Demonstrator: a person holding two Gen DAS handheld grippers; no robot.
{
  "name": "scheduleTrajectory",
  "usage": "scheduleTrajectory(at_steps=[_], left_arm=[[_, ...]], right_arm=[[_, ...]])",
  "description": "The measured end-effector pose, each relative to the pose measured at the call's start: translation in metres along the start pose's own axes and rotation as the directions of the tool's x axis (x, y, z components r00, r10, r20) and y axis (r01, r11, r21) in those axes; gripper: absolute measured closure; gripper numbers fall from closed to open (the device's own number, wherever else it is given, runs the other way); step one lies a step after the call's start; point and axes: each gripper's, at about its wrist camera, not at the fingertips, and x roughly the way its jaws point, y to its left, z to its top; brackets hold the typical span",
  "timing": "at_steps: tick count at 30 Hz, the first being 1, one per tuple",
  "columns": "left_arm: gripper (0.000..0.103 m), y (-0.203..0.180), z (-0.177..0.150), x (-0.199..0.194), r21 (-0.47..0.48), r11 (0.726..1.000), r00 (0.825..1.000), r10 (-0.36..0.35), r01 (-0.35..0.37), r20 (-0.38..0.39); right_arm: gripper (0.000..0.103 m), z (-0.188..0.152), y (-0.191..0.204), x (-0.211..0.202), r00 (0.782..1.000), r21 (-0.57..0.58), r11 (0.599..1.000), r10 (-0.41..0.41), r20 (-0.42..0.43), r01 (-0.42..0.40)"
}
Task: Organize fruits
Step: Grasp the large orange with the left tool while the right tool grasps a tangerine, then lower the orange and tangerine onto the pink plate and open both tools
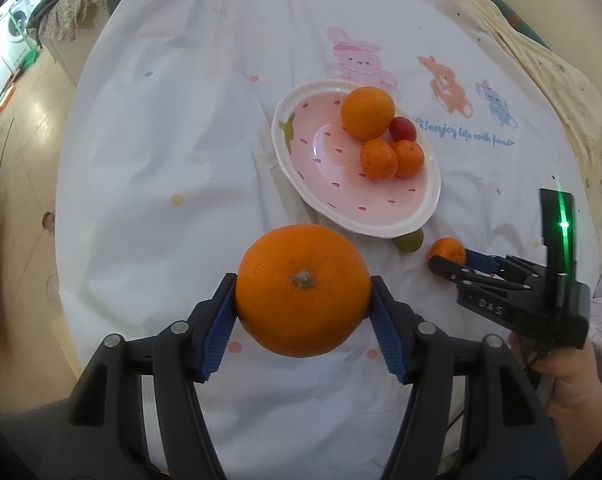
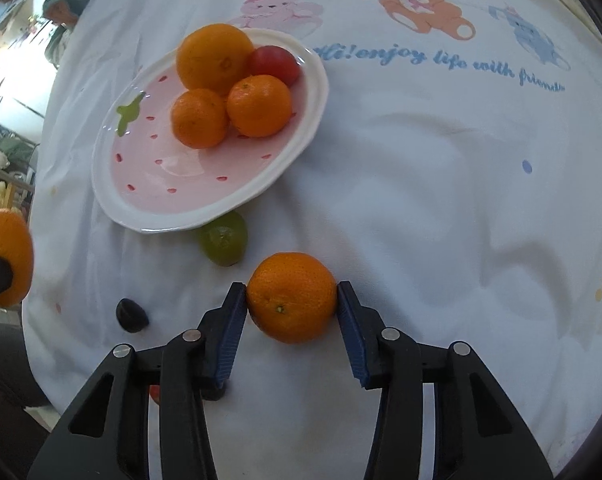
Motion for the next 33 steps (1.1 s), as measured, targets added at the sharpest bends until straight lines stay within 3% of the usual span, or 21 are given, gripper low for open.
scheduleTrajectory(at_steps=[14, 21, 24, 33], left_arm=[[0.044, 0.008, -0.001, 0.001, -0.02, 0.998, 0.998, 0.055, -0.054, 0.017], [0.043, 0.008, 0.03, -0.017, -0.016, 0.997, 0.994, 0.073, -0.072, 0.085], [0.043, 0.009, 0.045, -0.015, -0.029, 0.998, 0.995, 0.065, -0.063, 0.08], [0.043, -0.012, 0.087, 0.003, 0.061, 0.996, 0.995, 0.055, -0.06, 0.08]], right_arm=[[0.056, -0.003, -0.013, -0.054, 0.985, 0.062, 0.991, 0.112, 0.133, -0.121], [0.056, 0.027, -0.006, -0.071, 0.969, 0.045, 0.986, 0.149, 0.196, -0.16], [0.056, 0.039, -0.006, -0.07, 0.968, 0.037, 0.986, 0.153, 0.201, -0.164], [0.056, 0.08, -0.006, -0.065, 0.963, 0.021, 0.984, 0.17, 0.209, -0.178]])
